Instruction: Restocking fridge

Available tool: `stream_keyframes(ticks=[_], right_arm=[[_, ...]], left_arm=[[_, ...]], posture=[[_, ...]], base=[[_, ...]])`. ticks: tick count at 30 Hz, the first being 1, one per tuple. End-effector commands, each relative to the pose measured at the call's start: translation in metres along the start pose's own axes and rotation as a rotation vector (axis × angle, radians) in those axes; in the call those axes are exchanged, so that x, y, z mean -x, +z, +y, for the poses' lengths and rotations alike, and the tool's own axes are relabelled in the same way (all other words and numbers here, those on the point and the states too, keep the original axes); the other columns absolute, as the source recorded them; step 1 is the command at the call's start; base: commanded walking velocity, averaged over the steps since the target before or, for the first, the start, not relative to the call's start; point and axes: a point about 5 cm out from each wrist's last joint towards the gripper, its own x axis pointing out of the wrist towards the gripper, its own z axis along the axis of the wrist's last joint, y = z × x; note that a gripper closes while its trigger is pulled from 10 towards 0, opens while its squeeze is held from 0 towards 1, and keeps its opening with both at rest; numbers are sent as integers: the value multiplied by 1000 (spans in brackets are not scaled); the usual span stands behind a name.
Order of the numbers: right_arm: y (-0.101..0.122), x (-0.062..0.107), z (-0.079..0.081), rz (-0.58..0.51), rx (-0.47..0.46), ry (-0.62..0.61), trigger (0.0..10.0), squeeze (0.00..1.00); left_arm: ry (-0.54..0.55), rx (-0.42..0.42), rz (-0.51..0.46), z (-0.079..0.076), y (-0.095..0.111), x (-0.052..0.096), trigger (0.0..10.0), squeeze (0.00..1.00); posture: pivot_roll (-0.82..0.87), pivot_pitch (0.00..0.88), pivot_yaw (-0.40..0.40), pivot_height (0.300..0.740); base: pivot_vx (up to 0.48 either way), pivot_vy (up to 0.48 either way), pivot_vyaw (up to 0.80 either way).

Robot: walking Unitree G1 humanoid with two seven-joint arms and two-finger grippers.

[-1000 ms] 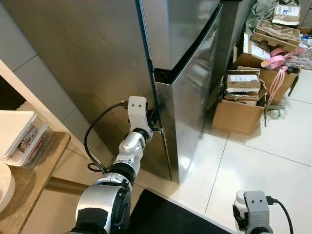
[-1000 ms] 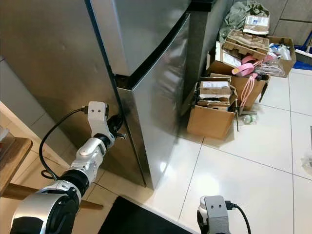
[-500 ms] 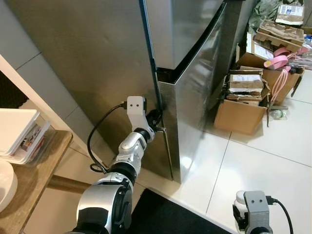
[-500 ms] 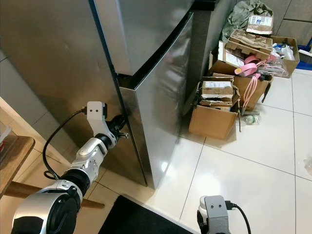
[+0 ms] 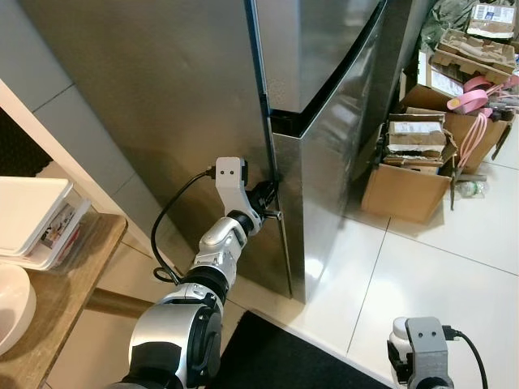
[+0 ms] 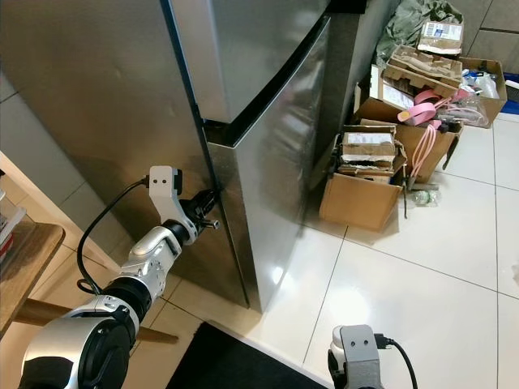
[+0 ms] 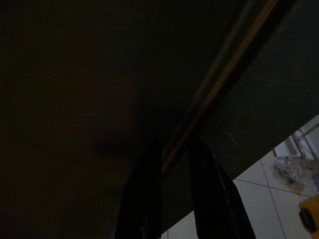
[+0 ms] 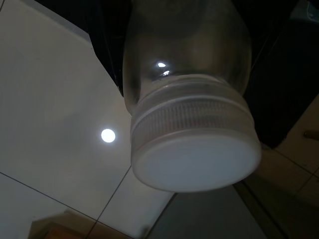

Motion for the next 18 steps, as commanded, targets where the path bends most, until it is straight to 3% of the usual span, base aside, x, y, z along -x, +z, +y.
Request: stream_keyframes(ticks=[1, 2, 3, 4, 18], right_arm=[[-7, 4, 1, 26, -1, 1, 10000, 0], [-7, 4, 1, 26, -1, 1, 10000, 0], [-7, 4, 1, 25, -1, 0, 10000, 0], [-7, 4, 1, 24, -2, -1, 10000, 0], [-7, 3, 0, 24, -3, -2, 10000, 0]], left_arm=[[-78, -3, 17, -16, -1, -7, 10000, 0], [-78, -3, 17, -16, -1, -7, 10000, 0], [-81, 0, 17, -16, -1, -7, 10000, 63], [-89, 9, 14, -17, -1, -8, 10000, 1000], [-133, 24, 17, -22, -3, -9, 10000, 1000]], posture=[[-86, 315, 132, 740], [-86, 315, 132, 740], [-86, 315, 132, 740], [-86, 313, 132, 740], [-86, 312, 133, 740]], base=[[0, 0, 0], [0, 0, 0], [0, 0, 0], [0, 0, 0], [0, 0, 0]])
